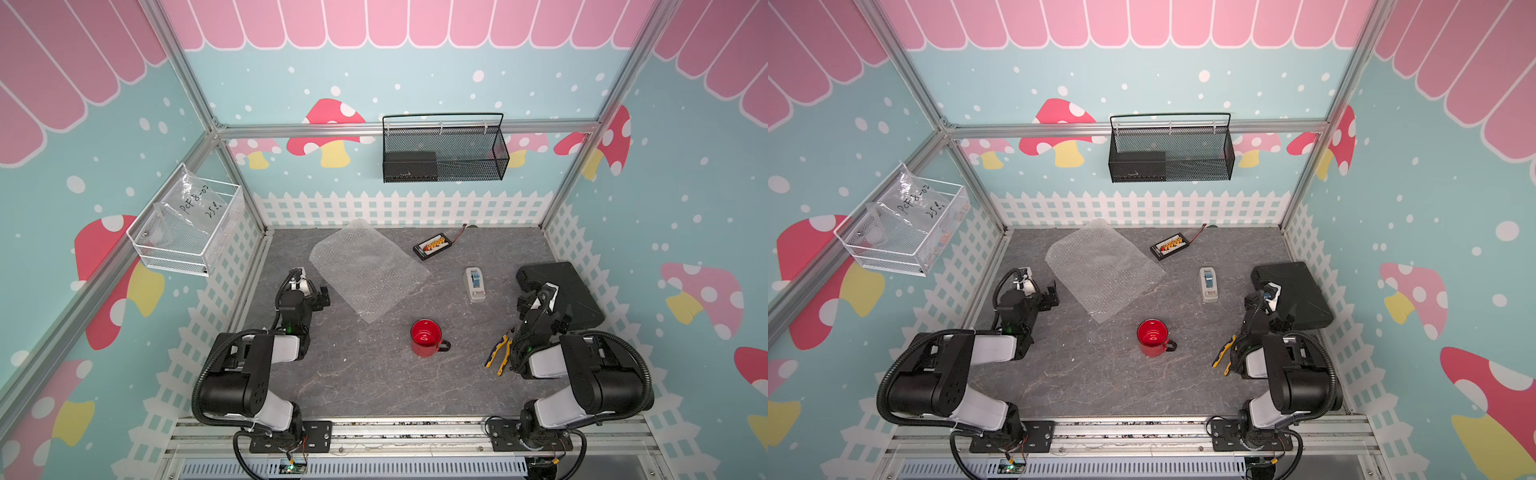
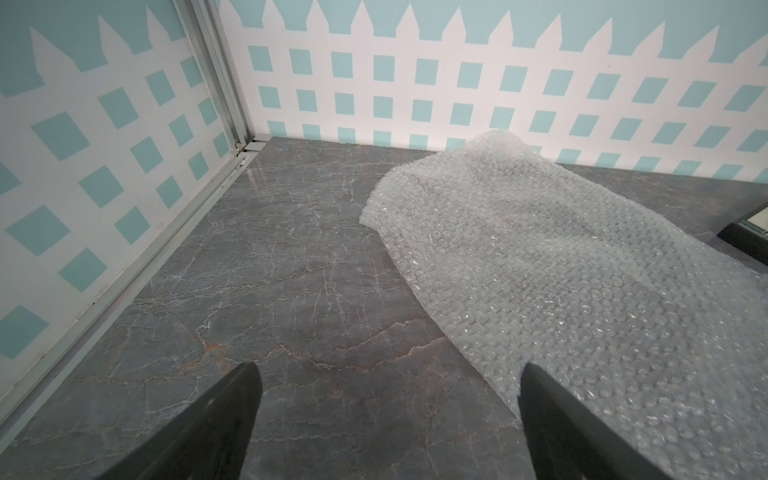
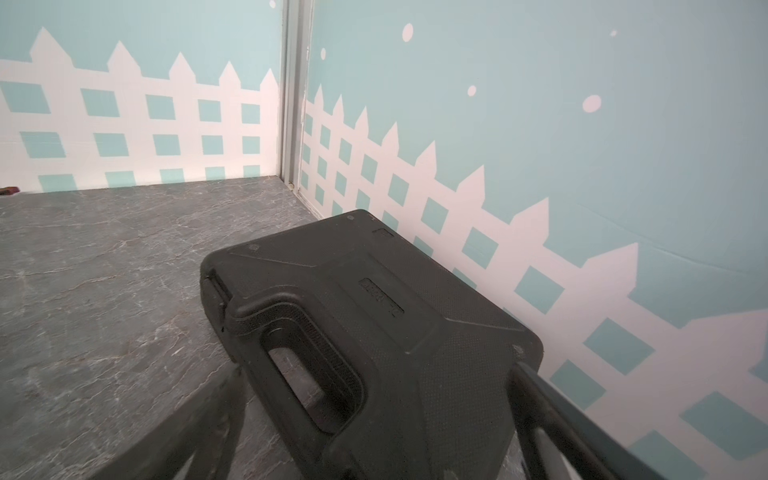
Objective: Wrap mugs in bubble wrap
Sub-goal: Pick up the mug from the center of the board.
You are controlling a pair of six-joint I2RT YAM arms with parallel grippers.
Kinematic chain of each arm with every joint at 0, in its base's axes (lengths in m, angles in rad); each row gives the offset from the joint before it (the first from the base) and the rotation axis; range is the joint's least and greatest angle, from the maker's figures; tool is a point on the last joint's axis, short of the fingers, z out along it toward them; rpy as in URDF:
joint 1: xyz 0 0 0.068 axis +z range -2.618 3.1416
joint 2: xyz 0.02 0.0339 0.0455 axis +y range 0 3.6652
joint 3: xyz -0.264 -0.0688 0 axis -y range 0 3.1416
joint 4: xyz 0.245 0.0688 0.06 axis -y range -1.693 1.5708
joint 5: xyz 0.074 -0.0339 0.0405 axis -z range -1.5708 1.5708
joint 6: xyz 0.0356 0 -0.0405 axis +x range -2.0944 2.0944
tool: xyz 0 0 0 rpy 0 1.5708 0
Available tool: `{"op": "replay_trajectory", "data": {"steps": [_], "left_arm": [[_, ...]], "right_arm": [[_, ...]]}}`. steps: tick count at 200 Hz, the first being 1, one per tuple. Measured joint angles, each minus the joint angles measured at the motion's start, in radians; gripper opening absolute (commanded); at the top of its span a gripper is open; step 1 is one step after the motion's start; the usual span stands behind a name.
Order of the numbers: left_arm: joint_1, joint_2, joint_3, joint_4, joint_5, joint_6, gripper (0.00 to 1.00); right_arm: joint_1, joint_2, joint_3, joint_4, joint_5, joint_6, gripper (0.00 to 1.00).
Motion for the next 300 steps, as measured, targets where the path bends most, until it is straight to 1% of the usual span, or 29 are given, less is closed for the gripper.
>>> {"op": "replay_trajectory", "data": {"steps": [16, 31, 43, 58, 74, 86, 116, 136, 158, 181, 200, 217, 235, 251, 277, 300], "left_arm": [[-0.016, -0.105, 0.000, -0.069, -0.024, 0.003, 0.99], [-0.072, -0.235, 0.023, -0.178, -0.071, 0.004, 0.99], [-0.126, -0.311, 0.082, -0.272, -0.091, -0.016, 0.99], [-0.167, -0.339, 0.176, -0.372, -0.095, -0.066, 0.99], [-0.198, -0.311, 0.276, -0.488, -0.083, -0.136, 0.99], [-0.233, -0.259, 0.346, -0.578, -0.065, -0.190, 0.98], [-0.332, -0.079, 0.467, -0.780, 0.060, -0.290, 0.98], [-0.350, -0.022, 0.477, -0.883, 0.126, -0.343, 0.99], [-0.347, -0.022, 0.473, -0.958, 0.158, -0.393, 0.99], [-0.346, -0.025, 0.473, -1.002, 0.175, -0.421, 0.99], [-0.346, -0.025, 0.473, -1.023, 0.180, -0.438, 0.99], [-0.346, -0.026, 0.473, -1.032, 0.186, -0.446, 0.99], [-0.346, -0.026, 0.473, -1.037, 0.194, -0.450, 0.99], [-0.346, -0.026, 0.473, -1.038, 0.202, -0.455, 0.99], [-0.346, -0.026, 0.473, -1.038, 0.214, -0.462, 0.99], [-0.346, -0.026, 0.473, -1.038, 0.221, -0.464, 0.99]], "right_arm": [[0.000, -0.055, -0.001, -0.032, -0.020, -0.005, 1.00], [0.001, -0.153, 0.015, -0.137, -0.033, 0.001, 1.00], [0.004, -0.232, 0.058, -0.248, -0.046, 0.018, 1.00], [0.022, -0.319, 0.129, -0.391, -0.065, 0.050, 1.00], [0.059, -0.399, 0.192, -0.534, -0.103, 0.090, 0.99], [0.093, -0.438, 0.232, -0.632, -0.140, 0.114, 1.00], [0.211, -0.467, 0.327, -0.901, -0.266, 0.137, 0.98], [0.291, -0.480, 0.369, -1.082, -0.384, 0.130, 0.96], [0.373, -0.513, 0.376, -1.257, -0.496, 0.126, 0.95], [0.475, -0.529, 0.376, -1.405, -0.575, 0.130, 0.96], [0.568, -0.521, 0.376, -1.474, -0.621, 0.139, 0.96], [0.632, -0.480, 0.376, -1.500, -0.657, 0.143, 0.96], [0.658, -0.421, 0.377, -1.508, -0.702, 0.148, 0.96], [0.674, -0.402, 0.377, -1.515, -0.742, 0.148, 0.96], [0.702, -0.418, 0.377, -1.526, -0.786, 0.151, 0.96], [0.726, -0.464, 0.377, -1.548, -0.789, 0.167, 0.96]]}}
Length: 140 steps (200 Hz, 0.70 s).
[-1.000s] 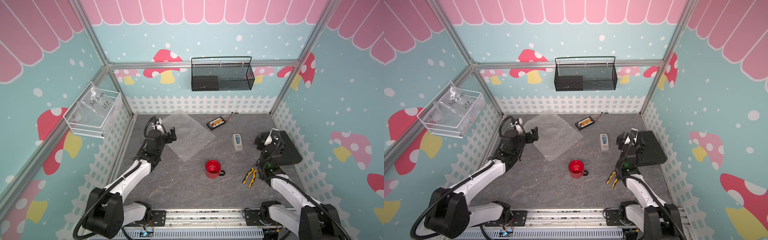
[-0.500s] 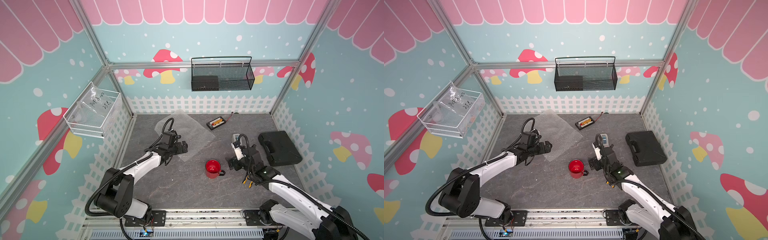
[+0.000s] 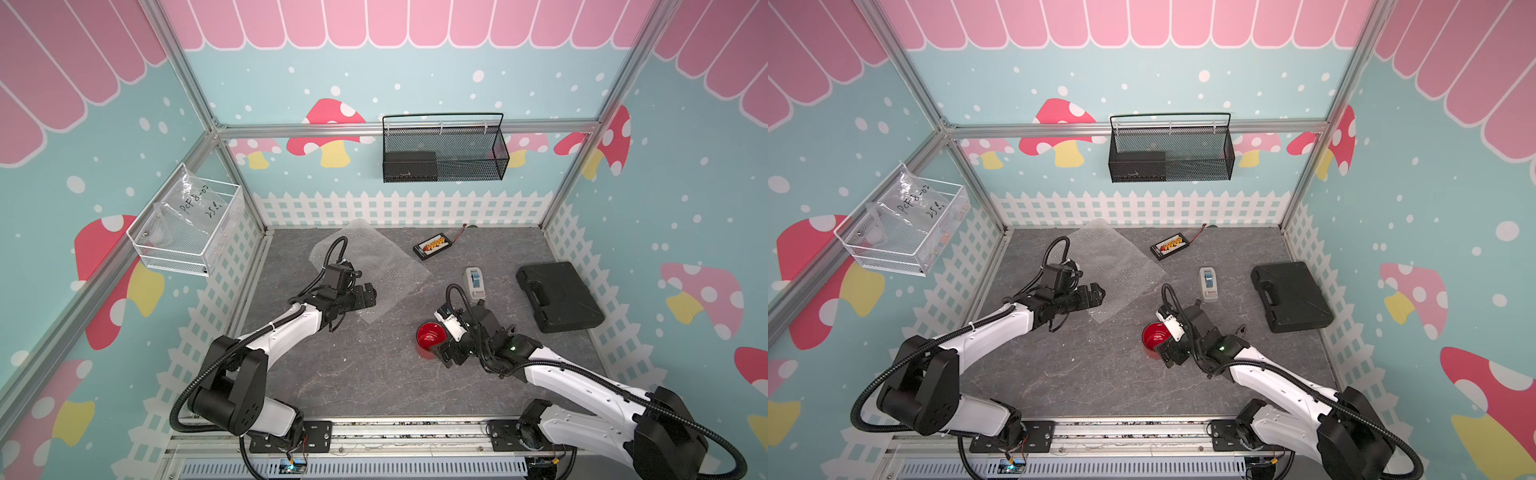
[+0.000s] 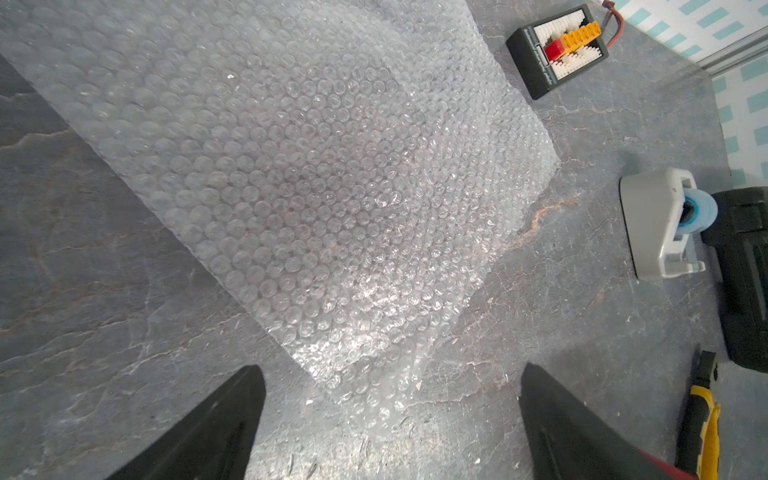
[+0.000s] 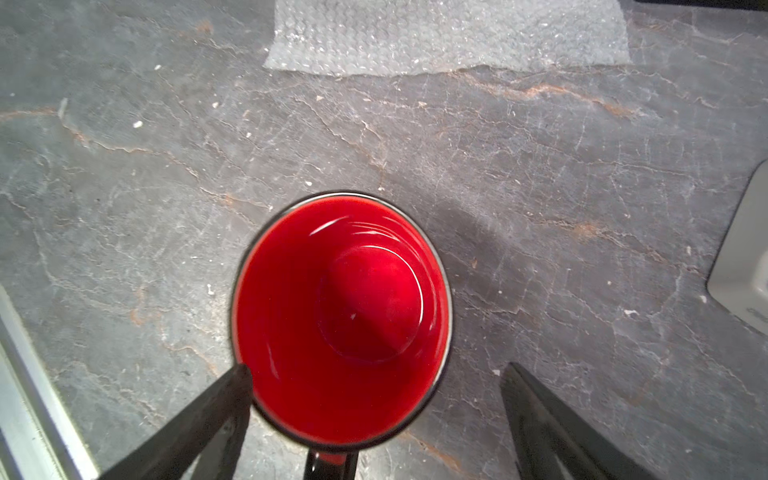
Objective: Wrap mugs in bubble wrap
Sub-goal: Pick up the mug from the center of the board.
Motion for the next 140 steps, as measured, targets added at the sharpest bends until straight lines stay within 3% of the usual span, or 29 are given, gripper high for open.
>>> {"op": "replay_trajectory", "data": {"steps": [40, 99, 140], "left_arm": [[0.000, 0.000, 0.000, -0.001, 0.008, 0.000, 0.99], [0.000, 0.000, 0.000, -0.001, 0.013, 0.000, 0.99], [0.000, 0.000, 0.000, -0.001, 0.014, -0.002, 0.99]], "right_arm": [[0.032, -0.065, 0.028, -0.064, 0.060, 0.064, 0.94], [0.108, -0.036, -0.018, -0.068, 0.174, 0.208, 0.78], [0.141, 0.060, -0.041, -0.019, 0.156, 0.239, 0.72]]}}
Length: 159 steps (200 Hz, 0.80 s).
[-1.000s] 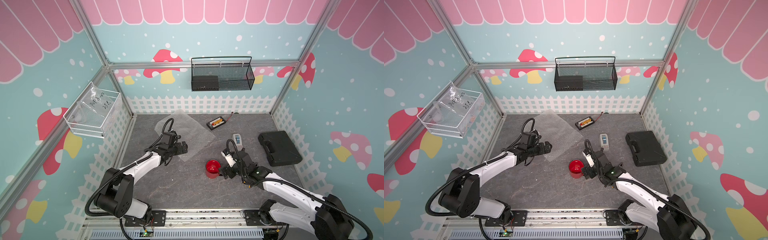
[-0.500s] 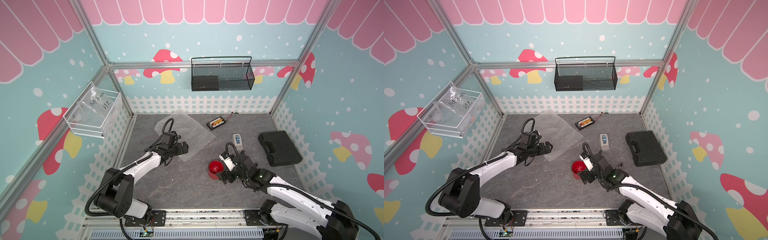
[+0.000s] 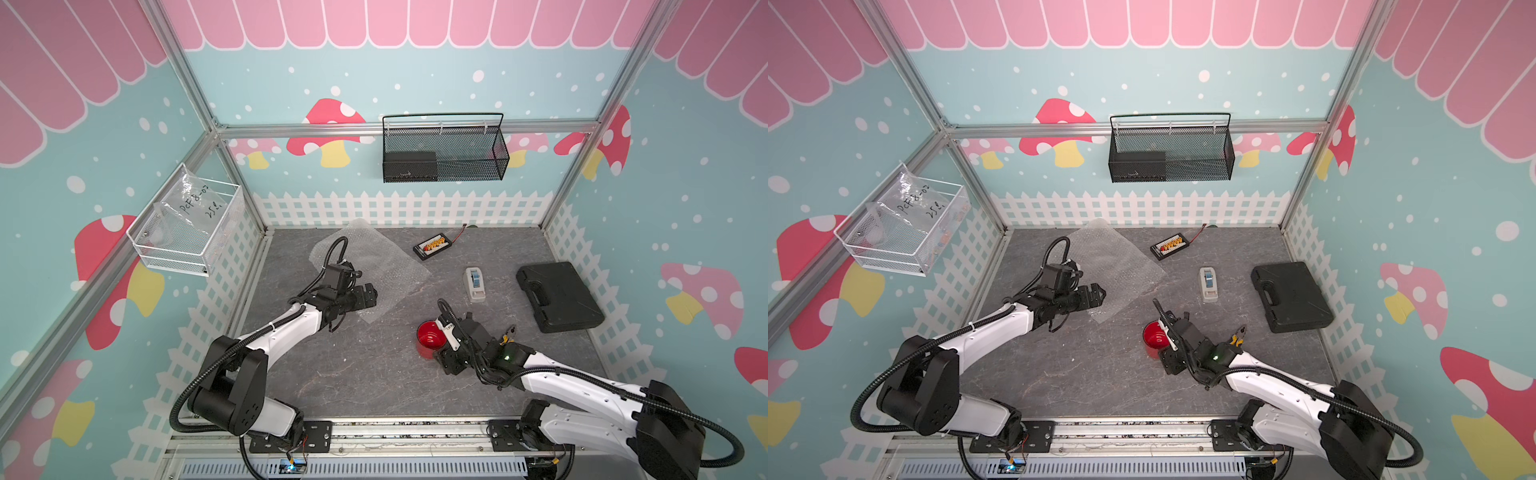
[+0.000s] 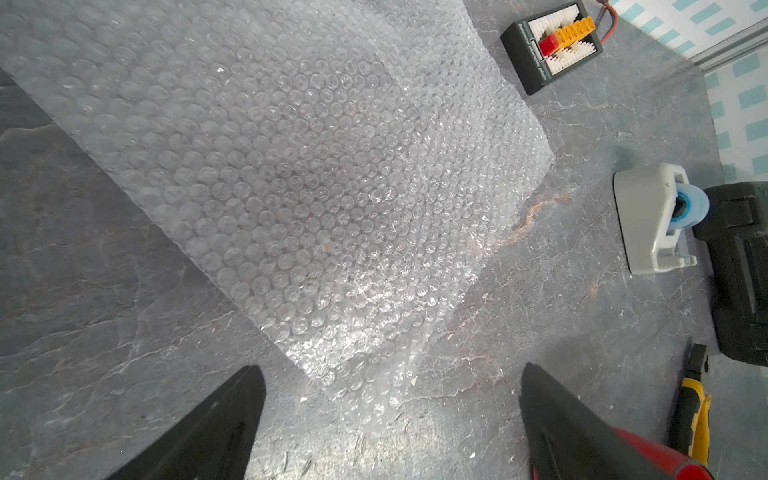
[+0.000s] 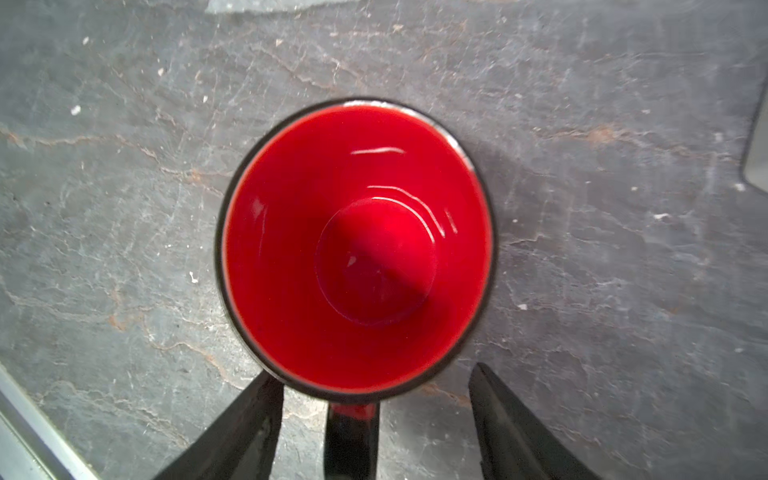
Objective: Wrap mugs in bubble wrap
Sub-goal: Pick up the mug from the center of the board.
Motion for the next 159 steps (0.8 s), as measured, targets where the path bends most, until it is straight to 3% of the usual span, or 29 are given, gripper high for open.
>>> {"op": "replay_trajectory", "data": {"steps": [47, 75, 96, 127, 159], "left_arm": [[0.013, 0.000, 0.000, -0.007, -0.014, -0.019, 0.99], [0.070, 0.011, -0.004, -0.002, -0.014, -0.061, 0.99], [0.132, 0.039, -0.014, 0.017, 0.000, -0.096, 0.99], [0.216, 0.120, -0.020, 0.060, 0.038, -0.146, 0.95], [0.280, 0.222, -0.006, 0.104, 0.070, -0.197, 0.81]], "right_arm": [[0.032, 0.078, -0.006, 0.051, 0.015, 0.003, 0.59], [0.032, 0.098, -0.006, 0.079, 0.064, -0.005, 0.48], [0.032, 0.103, -0.006, 0.092, 0.087, -0.016, 0.35], [0.032, 0.073, -0.006, 0.096, 0.114, -0.019, 0.09], [0.032, 0.011, -0.003, 0.067, 0.143, -0.029, 0.08]]}}
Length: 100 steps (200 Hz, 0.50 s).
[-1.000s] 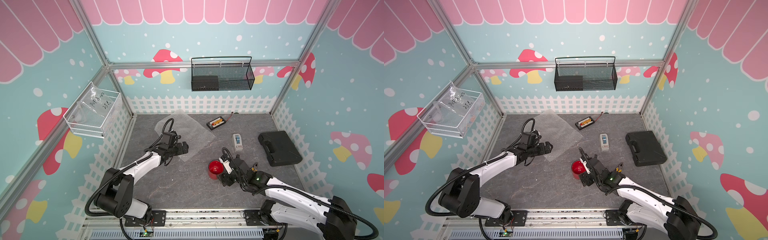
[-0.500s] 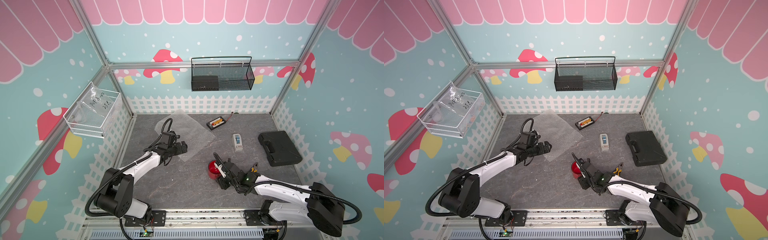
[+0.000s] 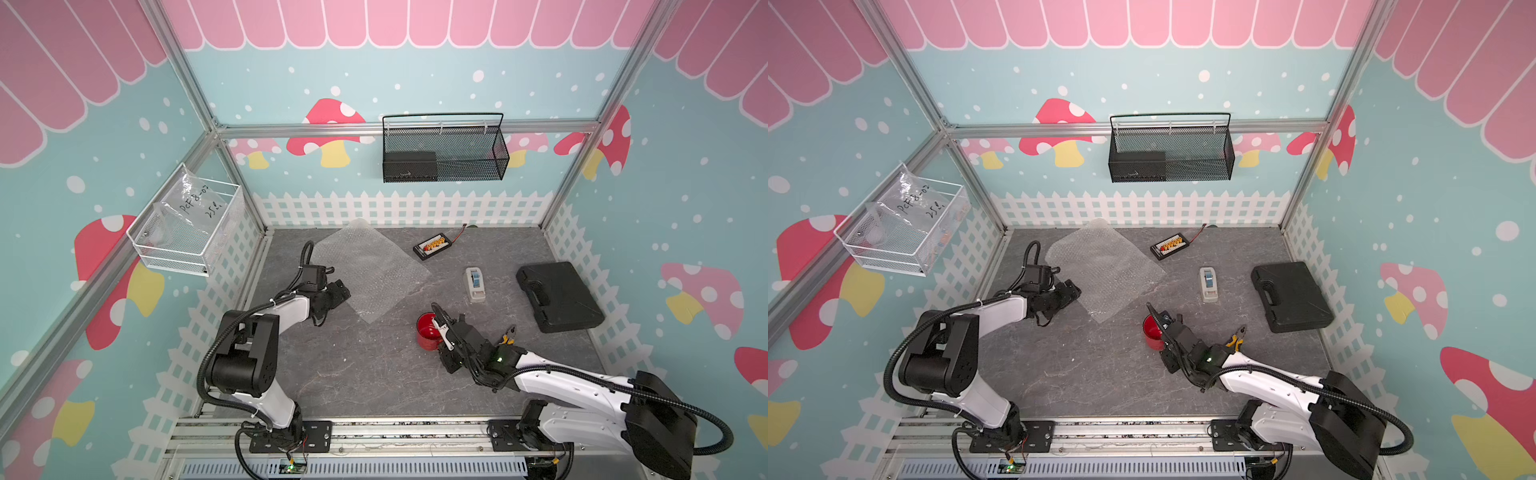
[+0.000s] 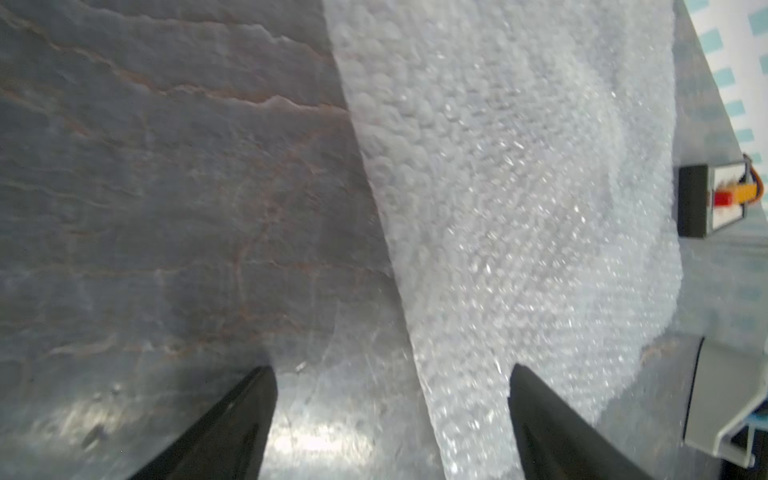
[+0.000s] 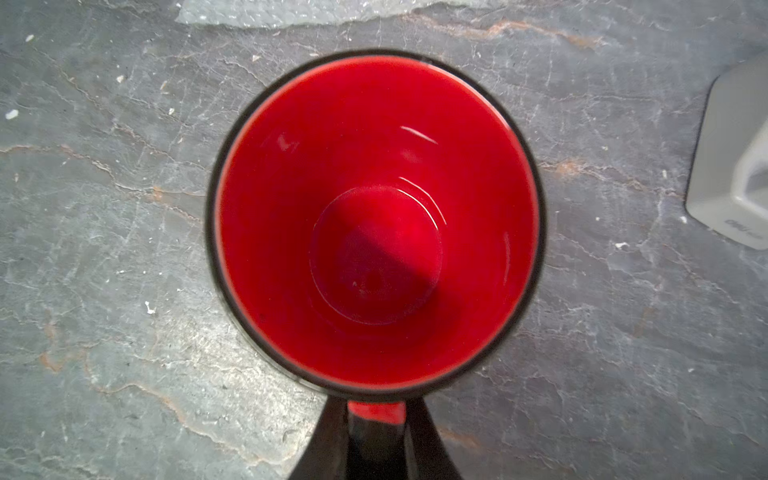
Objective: Wrap mugs in bubble wrap
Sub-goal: Pick up the mug from the center of the board, then move the bubble wrap to the center of the board.
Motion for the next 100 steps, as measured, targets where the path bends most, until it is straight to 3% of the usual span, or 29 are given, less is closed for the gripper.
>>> {"op": "replay_trajectory", "data": {"steps": [32, 78, 100], "left_arm": [[0.041, 0.097, 0.075, 0.058, 0.051, -0.055, 0.55], [0.039, 0.221, 0.156, 0.114, 0.122, -0.095, 0.00], [0.030, 0.223, 0.140, 0.140, 0.145, -0.096, 0.00]], "right_arm": [[0.000, -0.042, 0.001, -0.018, 0.021, -0.010, 0.08], [0.000, -0.064, 0.047, -0.053, 0.052, -0.037, 0.08], [0.000, -0.066, 0.104, -0.077, 0.078, -0.063, 0.07]]}}
